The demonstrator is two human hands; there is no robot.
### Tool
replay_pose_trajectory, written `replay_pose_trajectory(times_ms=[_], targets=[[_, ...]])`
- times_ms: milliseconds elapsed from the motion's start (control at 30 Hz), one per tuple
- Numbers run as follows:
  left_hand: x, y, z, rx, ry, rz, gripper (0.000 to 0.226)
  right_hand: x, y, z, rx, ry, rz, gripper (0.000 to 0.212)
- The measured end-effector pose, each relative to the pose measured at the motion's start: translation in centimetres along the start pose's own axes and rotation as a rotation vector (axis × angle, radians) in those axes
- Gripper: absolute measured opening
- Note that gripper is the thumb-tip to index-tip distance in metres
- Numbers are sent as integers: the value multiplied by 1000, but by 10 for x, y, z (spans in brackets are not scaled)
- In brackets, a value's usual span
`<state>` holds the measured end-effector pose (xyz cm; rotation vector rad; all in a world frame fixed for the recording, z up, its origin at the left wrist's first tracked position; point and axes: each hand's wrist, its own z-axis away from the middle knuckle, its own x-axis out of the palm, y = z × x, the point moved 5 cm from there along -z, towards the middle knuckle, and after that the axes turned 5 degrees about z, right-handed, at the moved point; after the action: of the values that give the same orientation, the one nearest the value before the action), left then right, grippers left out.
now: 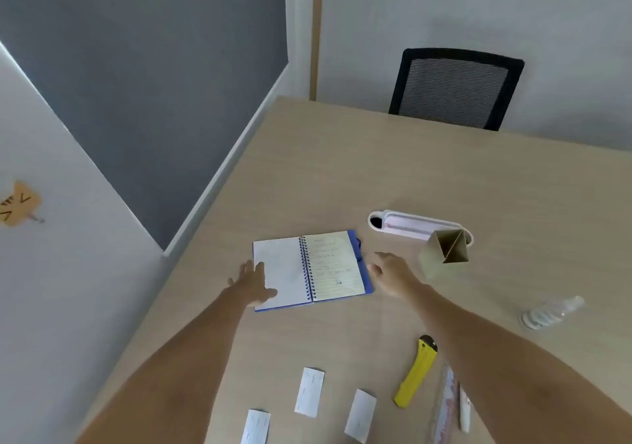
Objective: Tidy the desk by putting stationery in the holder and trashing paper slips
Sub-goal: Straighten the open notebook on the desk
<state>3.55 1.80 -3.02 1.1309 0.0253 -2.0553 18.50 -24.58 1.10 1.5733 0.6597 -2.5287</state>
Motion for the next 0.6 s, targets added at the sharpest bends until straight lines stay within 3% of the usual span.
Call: replay_pose_trajectory(times_ms=[167,367,500,600], targets=[[17,-9,-22,80,-13,-44,103,31,3,-16,99,-13,-108,23],[18,5,-38,241,85,-89,105,59,20,-29,202,9,-244,29],[15,13,-44,291,87,-44,105,65,29,-31,184,95,-263,28],[15,19,-46,316,84,-25,104,71,32,-29,134,167,-239,12]])
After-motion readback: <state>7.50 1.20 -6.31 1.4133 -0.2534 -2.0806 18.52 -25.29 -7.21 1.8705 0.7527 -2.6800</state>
